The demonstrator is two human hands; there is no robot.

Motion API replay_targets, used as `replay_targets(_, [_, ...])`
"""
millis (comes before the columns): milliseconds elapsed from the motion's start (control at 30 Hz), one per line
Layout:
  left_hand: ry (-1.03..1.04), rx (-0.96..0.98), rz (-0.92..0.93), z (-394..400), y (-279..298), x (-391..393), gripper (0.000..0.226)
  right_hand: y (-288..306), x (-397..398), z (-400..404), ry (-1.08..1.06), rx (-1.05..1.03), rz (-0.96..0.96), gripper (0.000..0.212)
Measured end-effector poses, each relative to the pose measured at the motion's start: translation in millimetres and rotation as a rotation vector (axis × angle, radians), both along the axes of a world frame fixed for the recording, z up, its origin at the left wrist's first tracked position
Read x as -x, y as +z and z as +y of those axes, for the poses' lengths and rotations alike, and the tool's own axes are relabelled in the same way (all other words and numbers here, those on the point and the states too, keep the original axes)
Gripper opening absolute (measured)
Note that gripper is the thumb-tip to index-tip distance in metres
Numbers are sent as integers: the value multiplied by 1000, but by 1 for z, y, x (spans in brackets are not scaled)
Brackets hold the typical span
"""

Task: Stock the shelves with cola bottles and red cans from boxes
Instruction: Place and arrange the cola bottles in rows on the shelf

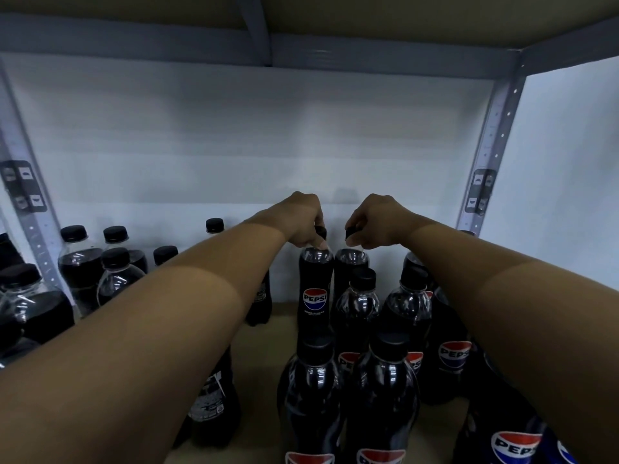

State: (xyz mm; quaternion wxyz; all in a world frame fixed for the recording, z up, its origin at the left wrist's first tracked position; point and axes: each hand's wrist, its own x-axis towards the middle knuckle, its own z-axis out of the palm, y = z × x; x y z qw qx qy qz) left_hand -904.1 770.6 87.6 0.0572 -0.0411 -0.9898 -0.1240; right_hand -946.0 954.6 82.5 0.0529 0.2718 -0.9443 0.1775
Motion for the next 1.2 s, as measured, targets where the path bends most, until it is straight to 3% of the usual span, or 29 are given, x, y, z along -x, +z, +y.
replay_targets(233, [-27, 3, 31, -4, -7, -2, 34, -3, -7, -1, -32, 44, -14, 27])
replay_targets(500, [-76, 33, 44, -2, -11, -16, 62, 0, -20, 10, -55, 7, -34, 58])
replay_targets(667, [-112, -82, 106, 4, -5, -45, 60, 10, -44, 21, -47, -2, -69, 54])
replay_targets(767, [-207, -253, 62, 12, 4, -69, 42, 21, -62, 38, -33, 8, -103, 30])
replay_targets(867, [-298, -291, -24, 21, 12, -94, 36, 31, -85, 57, -8, 66, -182, 14])
replay_targets(1033, [-313, -177, -103, 31, 7, -113, 50, 37, -119, 74, 37, -56, -224, 36])
replay_targets(1200, [-254, -327, -96, 38, -12, -114, 50, 18, -120, 74, -80, -194, -161, 39])
